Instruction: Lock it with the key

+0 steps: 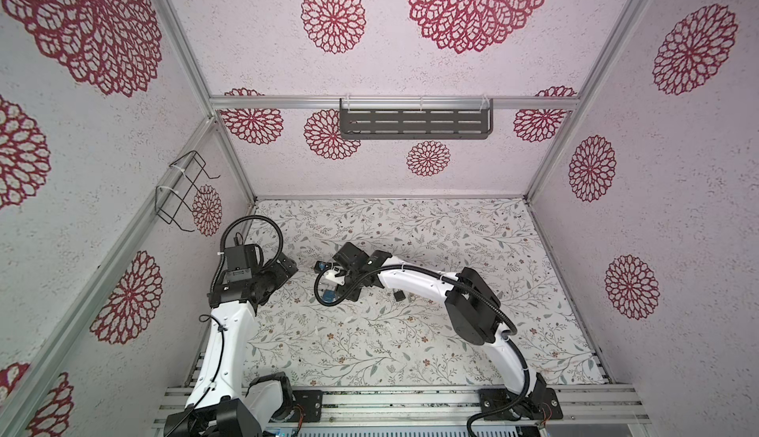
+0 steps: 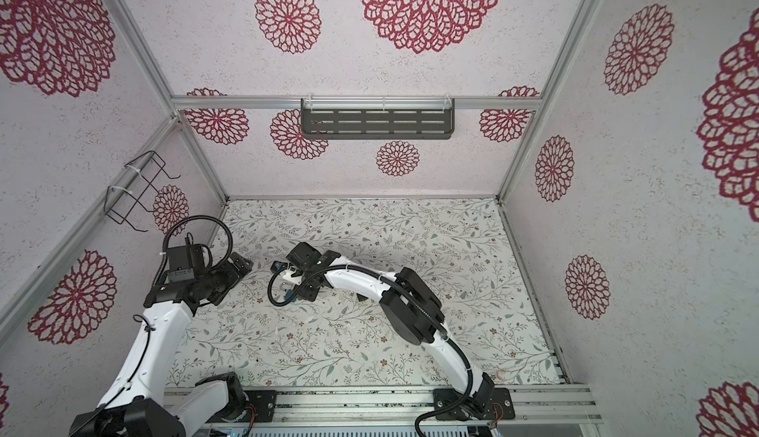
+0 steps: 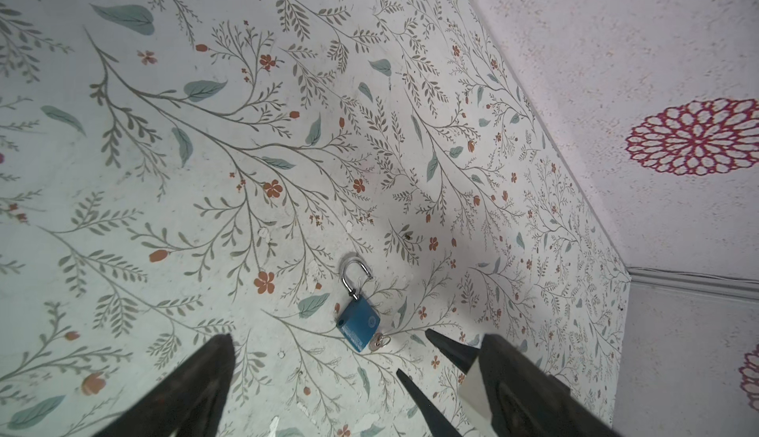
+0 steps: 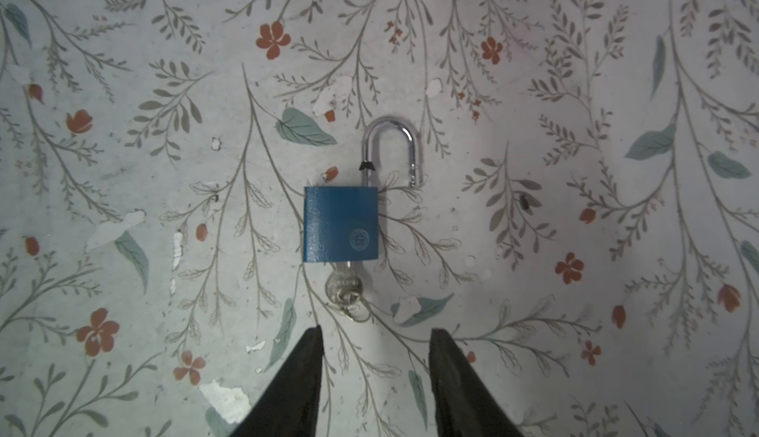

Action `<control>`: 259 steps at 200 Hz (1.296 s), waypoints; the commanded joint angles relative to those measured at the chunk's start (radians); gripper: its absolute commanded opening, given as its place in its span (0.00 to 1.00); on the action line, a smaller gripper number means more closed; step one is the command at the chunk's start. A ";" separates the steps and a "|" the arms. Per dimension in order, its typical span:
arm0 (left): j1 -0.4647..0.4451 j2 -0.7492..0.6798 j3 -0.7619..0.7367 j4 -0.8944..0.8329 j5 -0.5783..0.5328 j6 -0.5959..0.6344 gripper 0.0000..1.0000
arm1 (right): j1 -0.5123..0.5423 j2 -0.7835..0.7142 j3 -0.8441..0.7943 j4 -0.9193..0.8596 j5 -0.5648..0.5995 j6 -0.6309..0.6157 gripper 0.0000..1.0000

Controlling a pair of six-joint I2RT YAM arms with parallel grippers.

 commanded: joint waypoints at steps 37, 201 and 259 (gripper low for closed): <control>0.026 0.033 -0.009 0.042 0.073 0.033 0.97 | 0.019 0.102 0.186 -0.101 -0.062 -0.024 0.49; 0.027 0.044 -0.024 0.062 0.121 0.061 0.97 | 0.018 0.203 0.279 -0.085 -0.045 0.045 0.52; 0.027 0.046 -0.028 0.068 0.133 0.065 0.97 | 0.018 0.212 0.282 -0.075 -0.059 0.062 0.51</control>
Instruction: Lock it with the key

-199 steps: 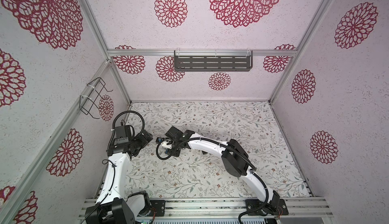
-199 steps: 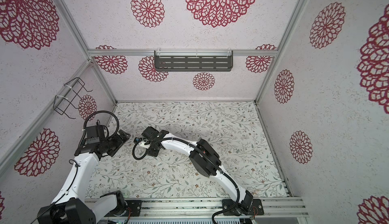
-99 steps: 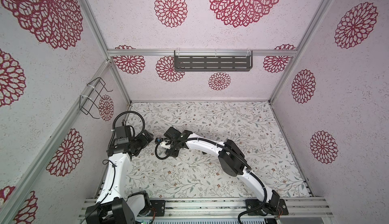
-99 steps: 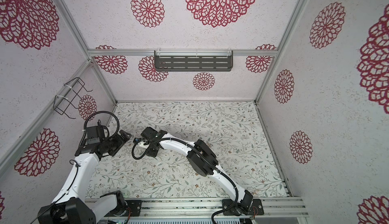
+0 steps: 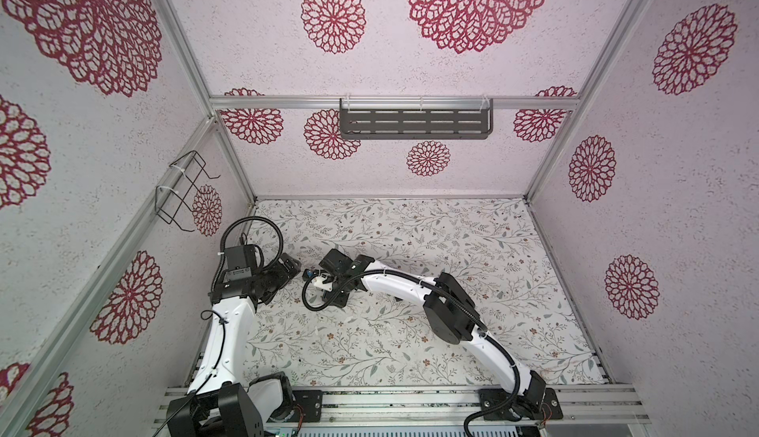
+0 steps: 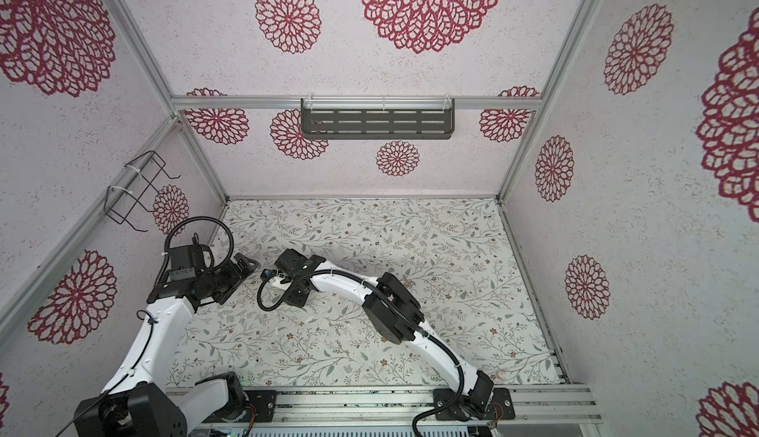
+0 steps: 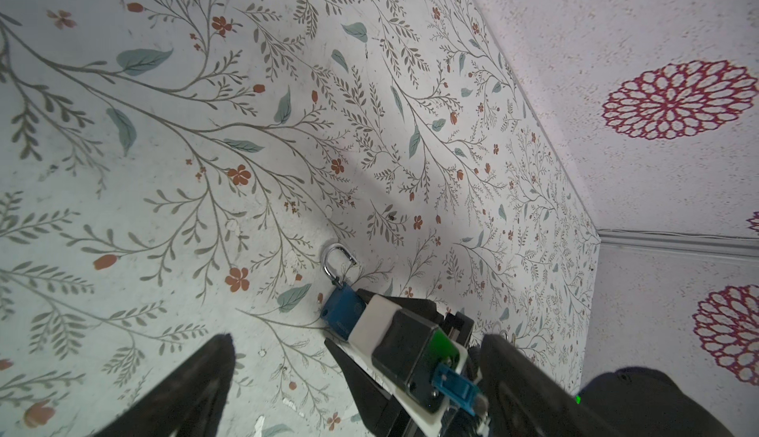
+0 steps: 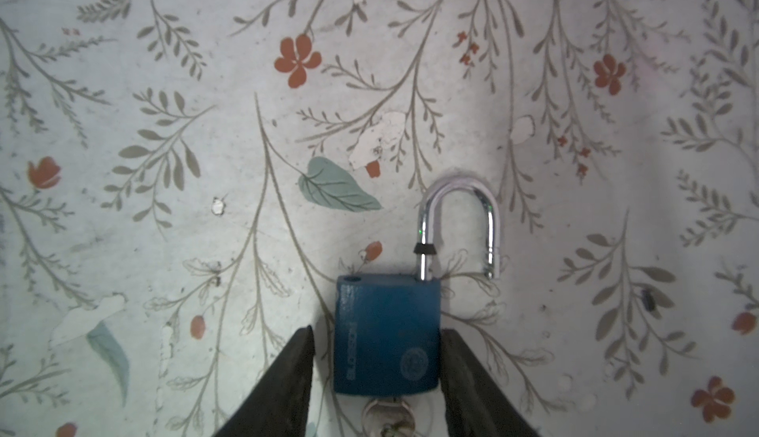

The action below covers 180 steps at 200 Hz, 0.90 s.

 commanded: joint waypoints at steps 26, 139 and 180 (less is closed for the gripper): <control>0.008 0.001 -0.012 0.029 0.023 0.021 0.97 | -0.003 0.014 0.038 0.007 -0.012 0.030 0.50; 0.008 -0.021 -0.023 0.034 0.014 0.025 0.97 | -0.002 0.025 0.038 -0.001 0.007 0.022 0.42; 0.008 -0.022 -0.025 0.037 0.016 0.022 0.97 | -0.002 0.025 0.040 -0.004 0.003 0.018 0.39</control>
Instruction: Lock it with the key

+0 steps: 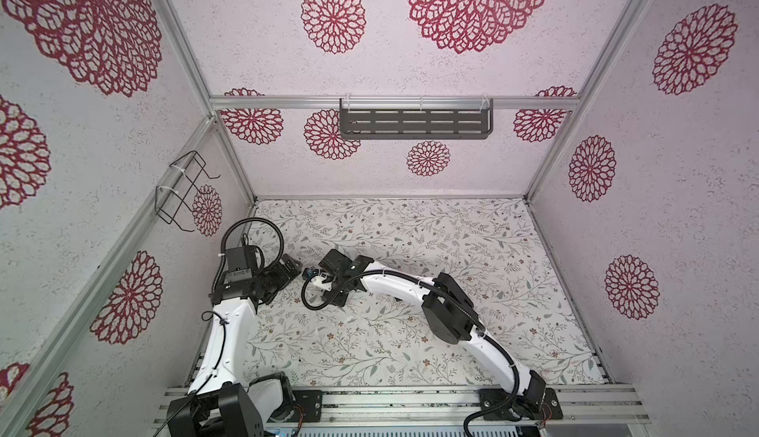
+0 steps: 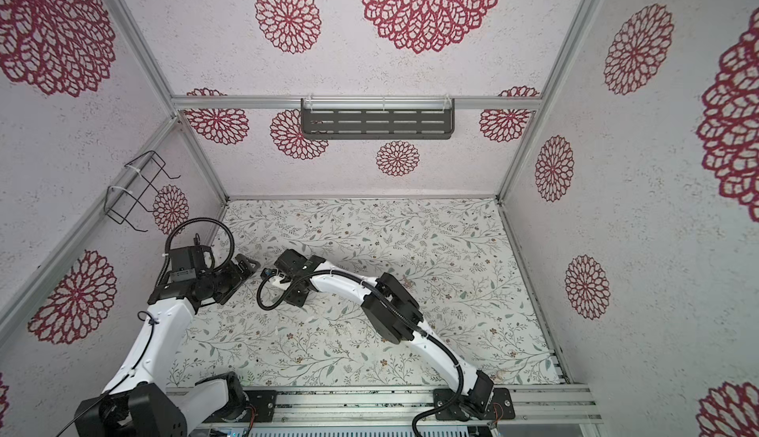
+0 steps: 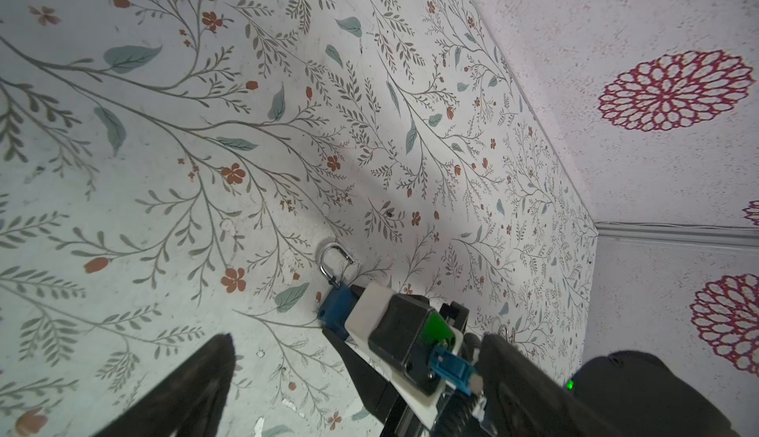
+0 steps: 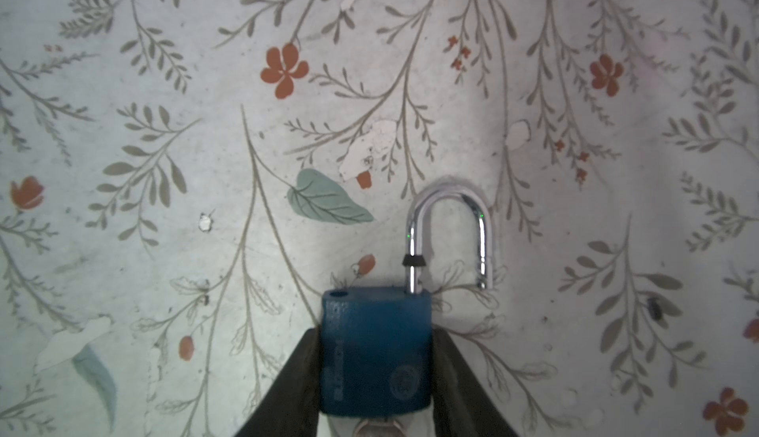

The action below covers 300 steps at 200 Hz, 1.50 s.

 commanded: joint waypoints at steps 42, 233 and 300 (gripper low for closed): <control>0.008 -0.027 -0.010 0.023 -0.005 0.008 0.97 | -0.001 -0.013 0.026 -0.010 -0.006 -0.007 0.32; -0.068 -0.129 0.020 0.077 -0.042 0.006 0.97 | -0.054 -0.492 -0.545 0.279 -0.009 -0.089 0.14; -0.312 -0.137 0.018 0.197 -0.160 0.330 0.95 | -0.174 -0.773 -0.866 0.304 -0.092 -0.121 0.13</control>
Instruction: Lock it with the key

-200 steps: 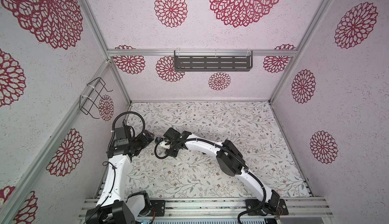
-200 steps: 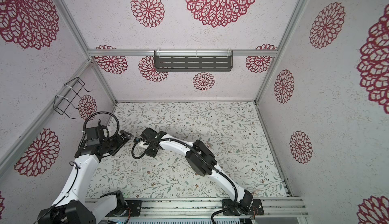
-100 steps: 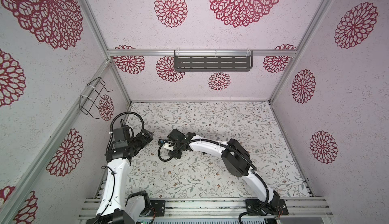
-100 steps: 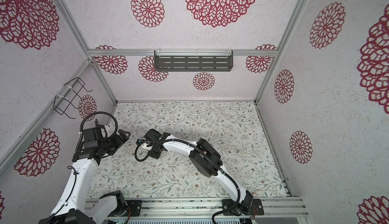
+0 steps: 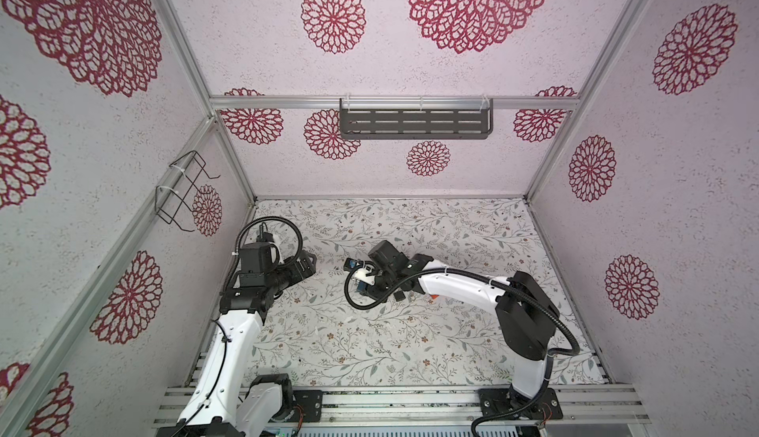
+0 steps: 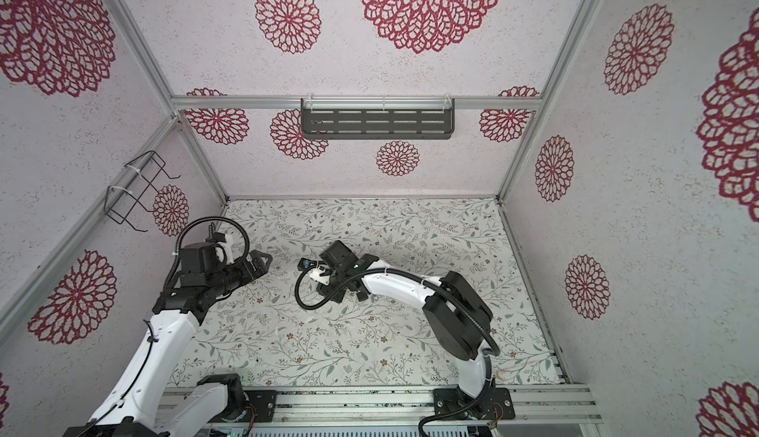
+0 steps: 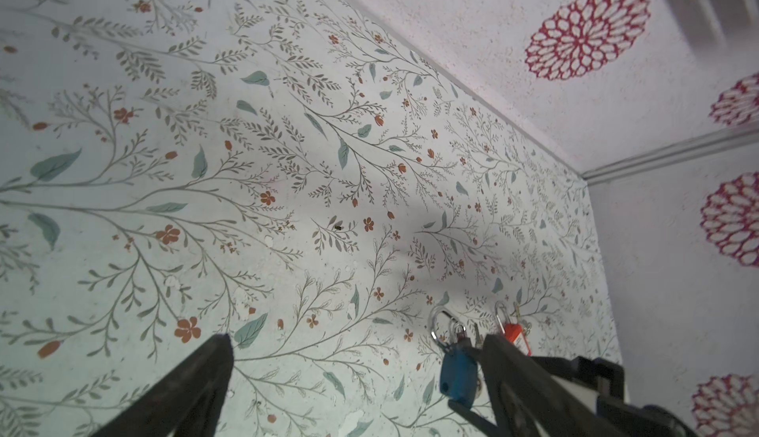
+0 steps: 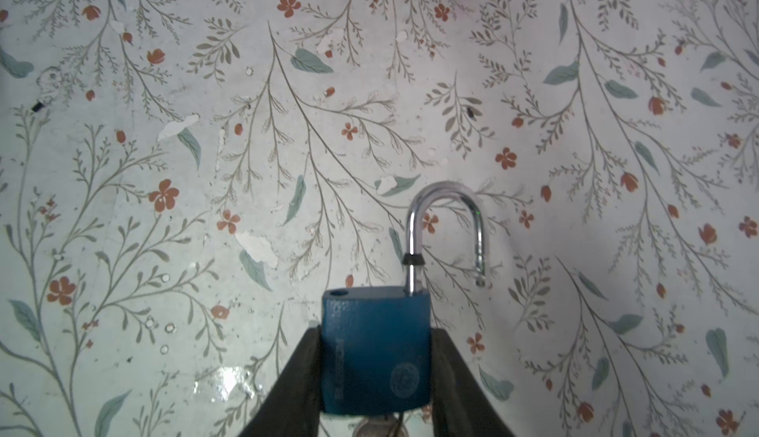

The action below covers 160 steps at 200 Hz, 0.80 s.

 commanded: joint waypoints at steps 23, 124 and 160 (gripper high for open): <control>-0.165 -0.057 -0.041 0.203 0.010 0.433 0.85 | -0.081 -0.199 -0.129 0.012 -0.102 -0.071 0.12; -0.306 -0.040 -0.164 0.411 0.163 1.074 0.97 | -0.205 -0.454 -0.283 -0.047 -0.273 -0.228 0.12; -0.369 -0.012 -0.166 0.374 0.130 1.333 0.97 | -0.238 -0.484 -0.289 -0.089 -0.367 -0.273 0.12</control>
